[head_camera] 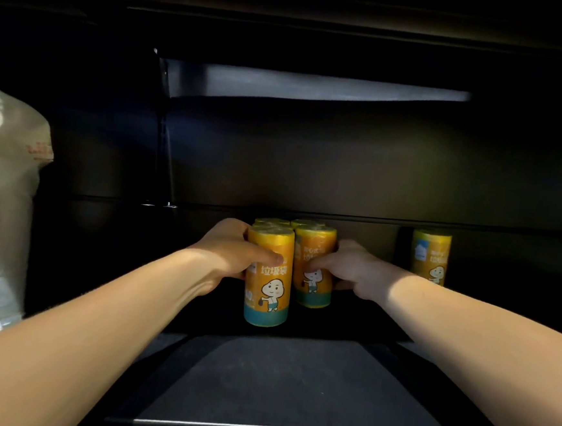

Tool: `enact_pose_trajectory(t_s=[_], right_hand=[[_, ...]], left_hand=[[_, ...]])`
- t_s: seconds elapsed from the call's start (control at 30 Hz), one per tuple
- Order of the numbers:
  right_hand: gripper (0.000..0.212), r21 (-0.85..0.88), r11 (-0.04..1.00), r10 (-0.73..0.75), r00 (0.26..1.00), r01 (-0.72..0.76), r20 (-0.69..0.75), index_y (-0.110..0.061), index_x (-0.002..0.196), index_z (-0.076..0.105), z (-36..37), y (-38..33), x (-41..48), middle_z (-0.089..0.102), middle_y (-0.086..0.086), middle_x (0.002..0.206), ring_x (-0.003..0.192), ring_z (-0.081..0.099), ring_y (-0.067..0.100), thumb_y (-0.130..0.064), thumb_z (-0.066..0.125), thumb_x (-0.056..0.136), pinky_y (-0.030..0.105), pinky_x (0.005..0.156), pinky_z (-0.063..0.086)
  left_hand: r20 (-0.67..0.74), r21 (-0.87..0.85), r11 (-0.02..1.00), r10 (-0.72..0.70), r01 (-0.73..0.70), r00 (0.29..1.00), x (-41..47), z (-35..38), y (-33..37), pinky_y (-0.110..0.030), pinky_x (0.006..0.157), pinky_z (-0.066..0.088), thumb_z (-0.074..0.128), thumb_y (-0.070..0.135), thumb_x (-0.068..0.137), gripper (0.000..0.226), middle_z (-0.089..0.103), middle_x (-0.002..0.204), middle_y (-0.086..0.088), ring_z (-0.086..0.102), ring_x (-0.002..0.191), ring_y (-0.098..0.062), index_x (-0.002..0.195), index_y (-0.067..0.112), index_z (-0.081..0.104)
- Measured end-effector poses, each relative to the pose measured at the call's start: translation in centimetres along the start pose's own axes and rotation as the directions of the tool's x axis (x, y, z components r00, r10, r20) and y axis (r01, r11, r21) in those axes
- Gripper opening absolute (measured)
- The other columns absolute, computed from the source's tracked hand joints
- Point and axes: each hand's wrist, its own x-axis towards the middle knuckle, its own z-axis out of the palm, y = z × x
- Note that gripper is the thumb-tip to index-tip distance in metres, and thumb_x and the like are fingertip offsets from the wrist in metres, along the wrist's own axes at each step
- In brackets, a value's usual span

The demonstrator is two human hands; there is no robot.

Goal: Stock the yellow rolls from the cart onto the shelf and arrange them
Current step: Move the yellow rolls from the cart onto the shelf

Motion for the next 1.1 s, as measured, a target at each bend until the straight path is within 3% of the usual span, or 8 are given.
enact_pose_trajectory(t_s=[0.1, 0.27, 0.4, 0.5, 0.73, 0.83, 1.0, 1.1], right_hand=[[0.035, 0.014, 1.000, 0.002, 1.000, -0.002, -0.001, -0.017, 0.101, 0.061, 0.1, 0.2, 0.5, 0.068, 0.007, 0.107, 0.095, 0.064, 0.020, -0.011, 0.082, 0.075, 0.036, 0.077, 0.054], [0.034, 0.025, 1.000, -0.012, 1.000, 0.012, 0.026, -0.016, 0.103, 0.062, -0.1, 0.6, 0.9, 0.069, 0.006, 0.105, 0.088, 0.064, 0.015, -0.011, 0.082, 0.076, 0.029, 0.063, 0.050], [0.048, 0.011, 1.000, -0.019, 0.999, 0.018, 0.044, -0.014, 0.118, 0.062, 0.0, 1.0, 1.5, 0.070, 0.007, 0.112, 0.102, 0.066, 0.021, -0.014, 0.083, 0.075, 0.035, 0.075, 0.054], [0.049, -0.020, 0.999, -0.034, 0.998, 0.036, 0.060, -0.016, 0.120, 0.062, 0.0, 1.2, 1.6, 0.070, 0.006, 0.113, 0.103, 0.066, 0.021, -0.018, 0.083, 0.075, 0.032, 0.071, 0.053], [0.062, -0.108, 0.993, -0.045, 0.998, 0.050, 0.049, -0.020, 0.121, 0.060, 0.0, 1.4, 1.5, 0.070, 0.002, 0.114, 0.104, 0.065, 0.020, -0.031, 0.088, 0.067, 0.041, 0.085, 0.055], [0.067, -0.121, 0.990, -0.069, 0.997, 0.072, 0.033, -0.017, 0.124, 0.058, -0.1, 1.4, 1.1, 0.068, 0.003, 0.117, 0.106, 0.064, 0.019, -0.029, 0.089, 0.067, 0.037, 0.086, 0.054], [0.113, -0.204, 0.973, -0.102, 0.994, 0.109, 0.045, -0.019, 0.131, 0.049, -0.3, 1.5, -0.1, 0.064, 0.001, 0.123, 0.110, 0.061, 0.018, -0.051, 0.088, 0.030, 0.040, 0.096, 0.052], [0.100, -0.242, 0.964, -0.112, 0.994, 0.112, 0.015, -0.015, 0.133, 0.044, -0.7, 1.0, -1.7, 0.061, 0.002, 0.126, 0.112, 0.060, 0.019, -0.044, 0.092, 0.050, 0.034, 0.092, 0.051]], left_hand=[[0.004, 0.021, 1.000, 0.008, -0.008, 1.000, 0.2, 0.1, 0.0, -0.047, 0.088, 0.058, 0.084, 0.012, 0.072, 0.039, 0.076, 0.099, -0.006, 0.072, 0.094, -0.024, 0.108, 0.011, 0.069], [0.015, 0.053, 0.998, 0.025, -0.025, 1.000, 0.3, 0.1, 0.1, -0.045, 0.087, 0.058, 0.082, 0.011, 0.076, 0.033, 0.076, 0.098, -0.006, 0.072, 0.093, -0.022, 0.106, 0.012, 0.069], [0.016, 0.042, 0.999, 0.026, -0.026, 1.000, 0.3, 0.2, -0.1, -0.044, 0.087, 0.058, 0.080, 0.008, 0.077, 0.029, 0.076, 0.097, -0.005, 0.072, 0.093, -0.021, 0.104, 0.012, 0.069], [0.025, 0.014, 1.000, -0.006, 0.005, 1.000, 0.4, 0.2, -0.3, -0.045, 0.091, 0.056, 0.079, 0.007, 0.078, 0.033, 0.075, 0.101, -0.006, 0.071, 0.096, -0.022, 0.108, 0.011, 0.067], [0.030, -0.044, 0.999, -0.012, 0.014, 0.999, 0.3, 0.3, -1.3, -0.047, 0.096, 0.053, 0.078, 0.012, 0.080, 0.036, 0.074, 0.108, -0.003, 0.069, 0.102, -0.021, 0.112, 0.018, 0.063], [0.024, -0.027, 0.999, -0.034, 0.035, 0.999, 0.3, 0.3, -1.6, -0.045, 0.098, 0.051, 0.079, 0.022, 0.080, 0.041, 0.072, 0.113, -0.001, 0.067, 0.105, -0.020, 0.117, 0.021, 0.062], [0.018, 0.056, 0.997, -0.054, 0.053, 0.998, -0.6, 0.3, -1.3, -0.041, 0.098, 0.050, 0.079, 0.033, 0.079, 0.043, 0.069, 0.118, 0.000, 0.063, 0.109, -0.019, 0.118, 0.023, 0.063], [-0.050, 0.058, 0.997, -0.053, 0.056, 0.997, -1.4, -0.1, -1.0, -0.038, 0.093, 0.050, 0.085, 0.038, 0.072, 0.071, 0.065, 0.125, -0.003, 0.061, 0.112, -0.021, 0.132, 0.016, 0.055]])
